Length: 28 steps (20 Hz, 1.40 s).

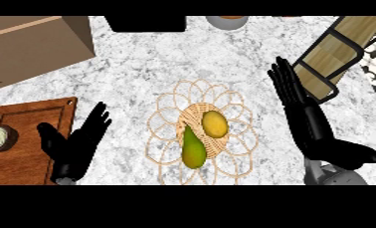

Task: Pick the lemon from the placemat and place it in the tiered shelf

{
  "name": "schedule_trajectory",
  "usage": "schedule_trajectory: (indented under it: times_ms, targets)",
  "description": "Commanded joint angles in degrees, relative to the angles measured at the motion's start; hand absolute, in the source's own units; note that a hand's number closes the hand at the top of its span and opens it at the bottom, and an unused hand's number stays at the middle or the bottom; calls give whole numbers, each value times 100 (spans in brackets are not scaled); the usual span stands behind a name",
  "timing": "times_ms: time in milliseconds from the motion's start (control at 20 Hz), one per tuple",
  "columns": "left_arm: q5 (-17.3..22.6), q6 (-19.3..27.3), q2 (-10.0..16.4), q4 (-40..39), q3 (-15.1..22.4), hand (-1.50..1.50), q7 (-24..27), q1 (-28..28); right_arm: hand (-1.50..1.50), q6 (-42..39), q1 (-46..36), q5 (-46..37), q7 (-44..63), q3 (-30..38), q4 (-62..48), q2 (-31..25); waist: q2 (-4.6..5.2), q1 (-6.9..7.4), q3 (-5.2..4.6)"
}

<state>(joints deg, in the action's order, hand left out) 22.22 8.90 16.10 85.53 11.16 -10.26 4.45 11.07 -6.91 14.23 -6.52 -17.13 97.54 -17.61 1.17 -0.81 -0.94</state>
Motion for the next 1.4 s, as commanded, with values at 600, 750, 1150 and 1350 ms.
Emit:
schedule_trajectory:
  times_ms: [600,750,1150,1350]
  targets:
    - [-1562,273,220,130,437,0,739,-1425,-150,1779,-683,-1305,95,669,-2420,52,-46,105,103]
    - [-1695,305,-10,-188,528,0,953,-1467,-150,1812,-813,-794,-1312,1076,-3263,895,-52,146,110]
    - [-1813,243,-82,-415,335,0,1018,-1555,-150,-299,-941,-519,-652,702,-2799,-134,-126,75,89]
    - [-1685,73,95,-134,190,0,649,-1589,-150,-298,-924,-1058,150,198,-2035,-455,-157,58,86]
